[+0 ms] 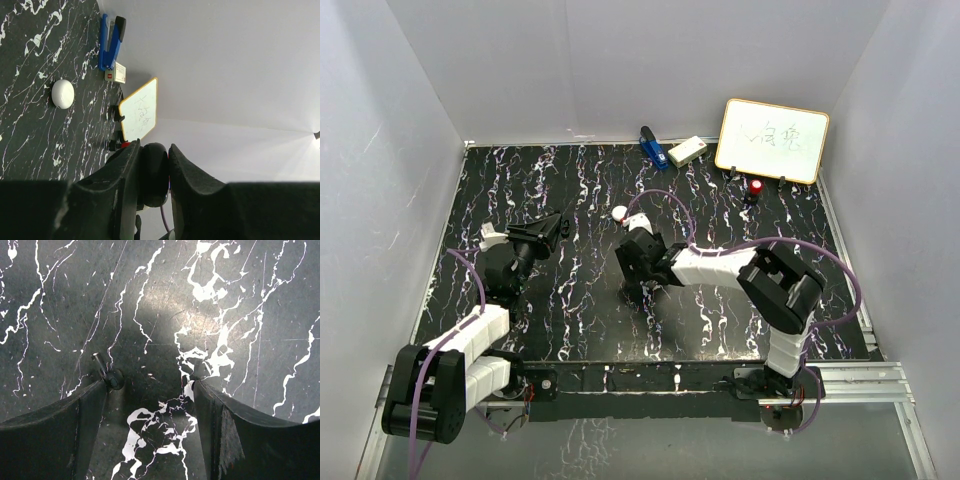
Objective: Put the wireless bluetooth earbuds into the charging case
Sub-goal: Pick up the earbud from the center of the board.
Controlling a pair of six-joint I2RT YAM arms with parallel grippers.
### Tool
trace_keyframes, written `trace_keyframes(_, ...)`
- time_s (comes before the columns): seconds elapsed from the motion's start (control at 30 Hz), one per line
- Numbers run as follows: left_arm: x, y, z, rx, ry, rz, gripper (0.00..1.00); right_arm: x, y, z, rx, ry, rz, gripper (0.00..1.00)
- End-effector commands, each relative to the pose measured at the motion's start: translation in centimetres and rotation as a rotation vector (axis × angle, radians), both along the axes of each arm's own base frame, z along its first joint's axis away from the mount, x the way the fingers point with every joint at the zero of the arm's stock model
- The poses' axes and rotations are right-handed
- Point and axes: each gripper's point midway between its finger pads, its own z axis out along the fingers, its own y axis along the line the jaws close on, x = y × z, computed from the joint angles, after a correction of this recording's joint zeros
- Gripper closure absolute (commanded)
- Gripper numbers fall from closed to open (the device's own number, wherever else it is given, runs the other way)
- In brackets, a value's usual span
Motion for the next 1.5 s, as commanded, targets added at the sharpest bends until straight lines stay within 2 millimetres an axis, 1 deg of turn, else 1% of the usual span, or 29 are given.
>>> trace_keyframes(0.0, 0.1, 0.0, 1.1, -0.002, -0.038, -0.009, 1.0, 0.9, -1.5, -0.9, -0.07, -0.004, -0.026, 0.31)
trace_keyframes(0.17, 0.1, 0.0, 0.8, -0.001, -0.032, -0.009, 1.0, 1.4, -2.5, -0.6, -0.078, -0.014, -0.045, 0.3)
trace_keyframes(0.3, 0.0, 0.0, 0.8, 0.0, -0.032, -0.01, 1.0, 1.1, -2.9, 0.0, -0.077, -0.015, -0.042, 0.3)
trace_keyframes(0.4, 0.0, 0.0, 0.8, 0.0, -0.033, -0.01, 1.0, 1.0, -3.3, 0.0, -0.081, -0.015, -0.045, 0.3)
trace_keyframes(0.6, 0.0, 0.0, 1.0, 0.0, -0.037, -0.011, 1.0, 1.7, -3.2, -0.7, -0.079, -0.012, -0.05, 0.3)
trace_keyframes(0.73, -0.1, 0.0, 1.2, 0.0, -0.039, -0.01, 1.0, 2.5, -3.2, -1.3, -0.073, -0.003, -0.065, 0.3)
trace_keyframes(0.87, -0.1, 0.0, 1.3, 0.009, -0.039, -0.01, 1.0, 3.3, -3.0, -1.2, -0.054, -0.006, -0.068, 0.3)
trace_keyframes(1.1, -0.1, 0.0, 1.3, 0.008, -0.039, -0.011, 1.0, 4.0, -2.7, -0.6, -0.049, -0.015, -0.059, 0.3)
trace_keyframes(1.23, -0.1, 0.0, 1.4, 0.013, -0.04, -0.011, 1.0, 4.4, -3.5, 1.3, -0.01, -0.028, -0.104, 0.3)
trace_keyframes(1.37, 0.0, -0.1, 1.3, 0.013, -0.039, -0.014, 1.0, 5.1, -3.4, 5.1, 0.074, -0.076, -0.11, 0.3)
trace_keyframes(1.43, 0.0, -0.1, 1.2, 0.01, -0.039, -0.016, 1.0, 5.4, -2.9, 7.5, 0.118, -0.111, -0.094, 0.31)
trace_keyframes(1.47, 0.1, -0.2, 1.2, 0.009, -0.04, -0.018, 1.0, 5.4, -2.5, 8.0, 0.135, -0.114, -0.078, 0.32)
